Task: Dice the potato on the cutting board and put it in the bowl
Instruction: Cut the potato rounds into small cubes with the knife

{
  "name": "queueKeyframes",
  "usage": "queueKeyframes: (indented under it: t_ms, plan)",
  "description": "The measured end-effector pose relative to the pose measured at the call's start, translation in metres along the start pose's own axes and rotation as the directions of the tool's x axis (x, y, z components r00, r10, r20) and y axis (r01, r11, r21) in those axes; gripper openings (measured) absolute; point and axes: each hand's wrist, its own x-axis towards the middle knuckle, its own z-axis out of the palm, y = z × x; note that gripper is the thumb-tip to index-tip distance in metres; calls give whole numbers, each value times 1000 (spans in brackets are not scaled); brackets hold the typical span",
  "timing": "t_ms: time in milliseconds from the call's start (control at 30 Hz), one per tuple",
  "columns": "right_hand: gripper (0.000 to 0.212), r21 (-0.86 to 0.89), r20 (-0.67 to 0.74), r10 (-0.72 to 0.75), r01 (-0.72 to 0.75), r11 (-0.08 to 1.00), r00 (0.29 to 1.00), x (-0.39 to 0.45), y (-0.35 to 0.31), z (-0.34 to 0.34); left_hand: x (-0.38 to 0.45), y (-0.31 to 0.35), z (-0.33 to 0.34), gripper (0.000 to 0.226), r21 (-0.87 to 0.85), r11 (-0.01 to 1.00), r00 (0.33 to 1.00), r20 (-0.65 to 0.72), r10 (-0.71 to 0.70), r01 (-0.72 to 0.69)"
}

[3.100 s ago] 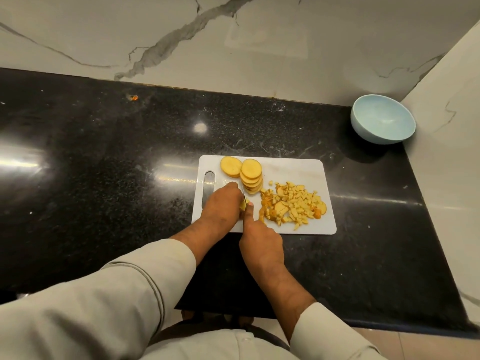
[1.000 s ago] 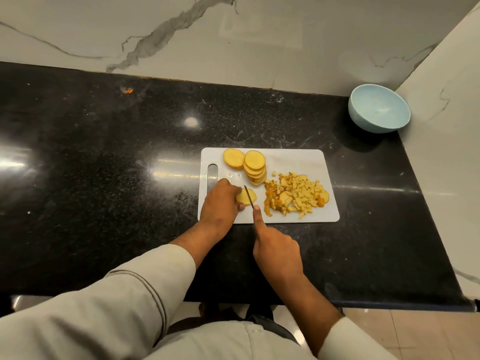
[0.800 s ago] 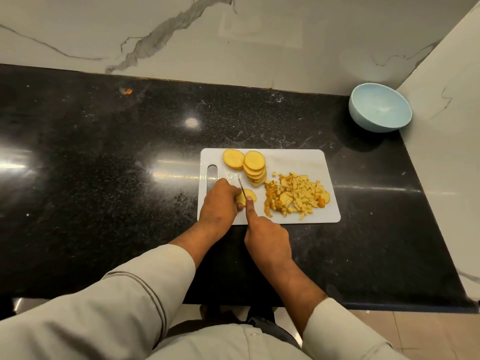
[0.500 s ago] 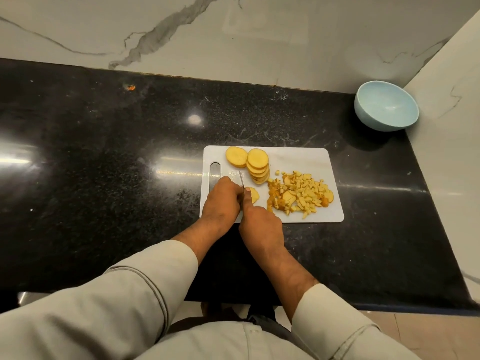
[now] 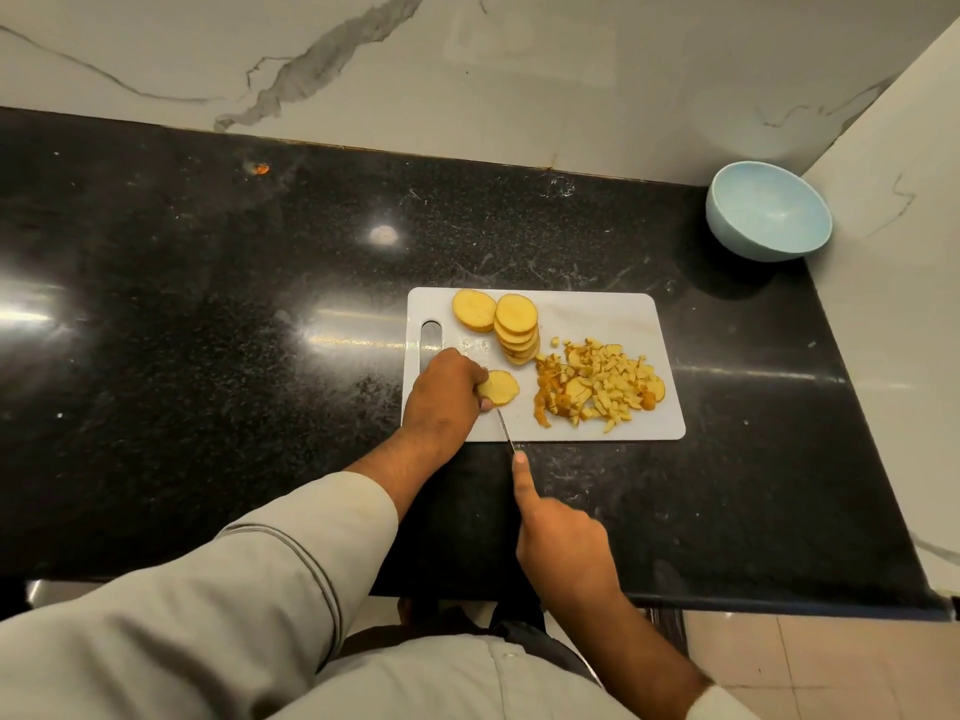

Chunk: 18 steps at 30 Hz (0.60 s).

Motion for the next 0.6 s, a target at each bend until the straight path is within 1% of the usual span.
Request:
queueKeyframes:
  t_ms: [67, 133, 200, 233, 300, 367, 467, 600]
  plan:
    - [77, 13, -1, 19, -19, 1000, 1000, -10, 6, 1, -1, -1, -2, 36, 8, 1000, 999, 34, -2, 2]
    - [73, 19, -48, 40, -39, 999, 998, -11, 6, -4, -6, -2, -2, 37, -48, 999, 1000, 25, 2, -1]
    - [72, 15, -105, 48, -46, 999, 993, -3, -1, -11, -12, -3, -2, 28, -115, 993, 1000, -28, 4, -7]
    - [73, 10, -125, 46, -45, 999, 991, 3, -5, -14, -14, -3, -2, 22, -123, 992, 999, -47, -1, -5]
    - [73, 5, -145, 39, -38, 999, 989, 19, -14, -19, -15, -2, -2, 13, -102, 995, 999, -50, -10, 5]
    - [73, 19, -151, 37, -35, 999, 988, 35, -22, -21, -14, 0, -4, 8, -64, 998, 1000, -25, -4, 2]
    - [71, 25, -160, 29, -25, 999, 987, 49, -30, -18, -12, 3, -8, 8, -21, 1000, 1000, 20, 2, -2]
    - [72, 55, -145, 29, -21, 998, 989, 58, -36, -15, -10, 5, -11, 6, 27, 1000, 1000, 18, 9, -9]
